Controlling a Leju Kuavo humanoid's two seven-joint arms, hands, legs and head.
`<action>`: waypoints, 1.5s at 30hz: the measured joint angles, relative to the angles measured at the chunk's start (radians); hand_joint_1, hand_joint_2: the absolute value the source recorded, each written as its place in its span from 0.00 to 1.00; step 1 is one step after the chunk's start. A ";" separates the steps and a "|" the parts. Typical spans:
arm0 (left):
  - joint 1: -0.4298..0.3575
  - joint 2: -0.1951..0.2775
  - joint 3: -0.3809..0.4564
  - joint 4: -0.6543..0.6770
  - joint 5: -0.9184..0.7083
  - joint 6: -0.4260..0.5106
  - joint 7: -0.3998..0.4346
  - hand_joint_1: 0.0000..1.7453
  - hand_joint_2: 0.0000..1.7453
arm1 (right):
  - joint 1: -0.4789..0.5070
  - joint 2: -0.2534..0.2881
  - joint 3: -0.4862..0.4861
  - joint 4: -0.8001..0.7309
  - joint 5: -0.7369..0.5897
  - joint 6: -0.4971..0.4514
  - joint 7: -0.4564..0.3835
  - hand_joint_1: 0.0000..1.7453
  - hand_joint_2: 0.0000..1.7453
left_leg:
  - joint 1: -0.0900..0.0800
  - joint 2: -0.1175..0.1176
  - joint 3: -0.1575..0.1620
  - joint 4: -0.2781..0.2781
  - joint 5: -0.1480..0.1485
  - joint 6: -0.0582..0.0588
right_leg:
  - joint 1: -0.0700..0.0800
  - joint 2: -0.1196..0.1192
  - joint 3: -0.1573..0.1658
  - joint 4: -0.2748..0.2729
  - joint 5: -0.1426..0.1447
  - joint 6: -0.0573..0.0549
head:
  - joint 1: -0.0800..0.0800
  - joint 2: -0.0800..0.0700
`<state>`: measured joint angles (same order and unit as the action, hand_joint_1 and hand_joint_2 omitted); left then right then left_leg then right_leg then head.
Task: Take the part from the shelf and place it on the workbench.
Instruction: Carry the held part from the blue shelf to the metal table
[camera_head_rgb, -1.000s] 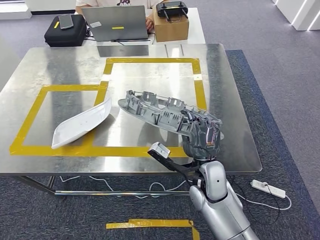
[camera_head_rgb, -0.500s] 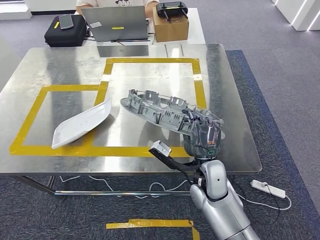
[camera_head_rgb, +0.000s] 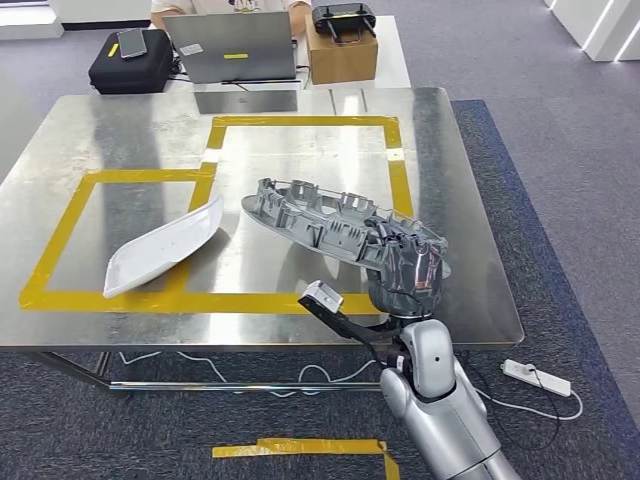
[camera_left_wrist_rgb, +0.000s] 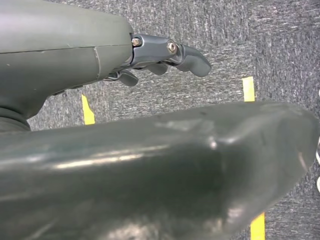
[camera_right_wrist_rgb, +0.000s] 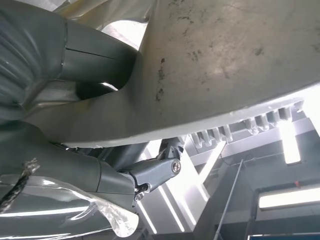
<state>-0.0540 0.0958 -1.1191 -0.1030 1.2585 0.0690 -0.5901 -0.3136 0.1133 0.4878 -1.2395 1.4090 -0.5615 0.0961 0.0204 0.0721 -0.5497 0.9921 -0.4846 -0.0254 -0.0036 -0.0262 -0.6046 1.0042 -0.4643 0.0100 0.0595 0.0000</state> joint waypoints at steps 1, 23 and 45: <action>0.000 0.000 0.000 0.000 0.000 0.000 0.000 0.00 0.00 | 0.000 0.000 0.000 0.000 0.000 0.000 0.000 1.00 1.00 | 0.000 0.000 0.000 0.000 0.000 0.000 | 0.000 0.000 0.000 0.000 0.000 0.000 | 0.000 0.000; 0.000 0.000 0.000 0.000 0.000 0.000 0.000 0.00 0.00 | 0.000 0.000 0.000 0.000 0.000 0.000 0.000 1.00 1.00 | 0.000 0.000 0.000 0.000 0.000 0.000 | 0.000 0.000 0.000 0.000 0.000 0.000 | 0.000 0.000; 0.000 0.000 0.000 0.000 0.000 0.000 0.000 0.00 0.00 | 0.000 0.000 0.000 0.000 0.000 0.000 0.000 1.00 1.00 | 0.000 0.000 0.000 0.000 0.000 0.000 | 0.000 0.000 0.000 0.000 0.000 0.000 | 0.000 0.000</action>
<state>-0.0540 0.0958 -1.1192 -0.1026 1.2585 0.0690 -0.5901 -0.3136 0.1133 0.4876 -1.2393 1.4091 -0.5615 0.0961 0.0204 0.0721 -0.5498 0.9921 -0.4847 -0.0254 -0.0036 -0.0262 -0.6046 1.0042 -0.4643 0.0101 0.0595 0.0000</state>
